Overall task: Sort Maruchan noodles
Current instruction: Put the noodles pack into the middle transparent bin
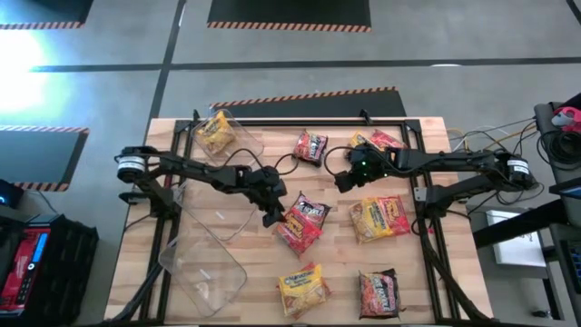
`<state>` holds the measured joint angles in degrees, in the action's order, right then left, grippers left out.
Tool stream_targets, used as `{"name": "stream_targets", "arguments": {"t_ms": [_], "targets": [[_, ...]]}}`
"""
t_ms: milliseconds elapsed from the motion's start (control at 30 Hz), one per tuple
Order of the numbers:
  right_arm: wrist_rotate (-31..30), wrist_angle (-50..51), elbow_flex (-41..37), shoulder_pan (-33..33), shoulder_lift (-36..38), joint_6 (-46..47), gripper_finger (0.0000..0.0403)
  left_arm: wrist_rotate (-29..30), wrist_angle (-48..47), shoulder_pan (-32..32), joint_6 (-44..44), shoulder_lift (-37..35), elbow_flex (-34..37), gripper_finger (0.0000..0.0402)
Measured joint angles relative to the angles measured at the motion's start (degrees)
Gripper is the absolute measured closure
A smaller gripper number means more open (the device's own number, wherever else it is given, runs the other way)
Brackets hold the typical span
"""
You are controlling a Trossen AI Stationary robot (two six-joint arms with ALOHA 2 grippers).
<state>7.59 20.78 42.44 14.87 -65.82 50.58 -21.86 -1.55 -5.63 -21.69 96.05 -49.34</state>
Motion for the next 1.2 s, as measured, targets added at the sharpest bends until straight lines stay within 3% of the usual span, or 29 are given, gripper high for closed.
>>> {"name": "stream_targets", "arguments": {"t_ms": [233,400,533,900,1200], "targets": [[-0.69,-0.62,-0.29,0.02,-2.53,-1.12,0.0268,1.44,-0.16,0.02,0.16,0.38,0.00,0.0186],[4.63,-1.99,-0.32,-0.59,-4.84,0.10,0.0269,1.47,-0.16,0.07,0.64,1.42,0.00,0.0186],[5.34,-7.70,-0.32,-4.80,-5.65,-0.74,0.0269,1.66,-0.15,0.07,1.91,1.84,0.00,0.0186],[-5.87,-23.69,-0.32,-20.27,-12.77,1.36,0.0293,1.80,-0.26,0.11,6.23,1.95,0.00,0.0186],[-6.09,-36.46,2.15,-26.46,-21.04,2.67,0.0313,1.80,-0.95,0.11,6.47,1.95,-0.02,0.0186]]}}
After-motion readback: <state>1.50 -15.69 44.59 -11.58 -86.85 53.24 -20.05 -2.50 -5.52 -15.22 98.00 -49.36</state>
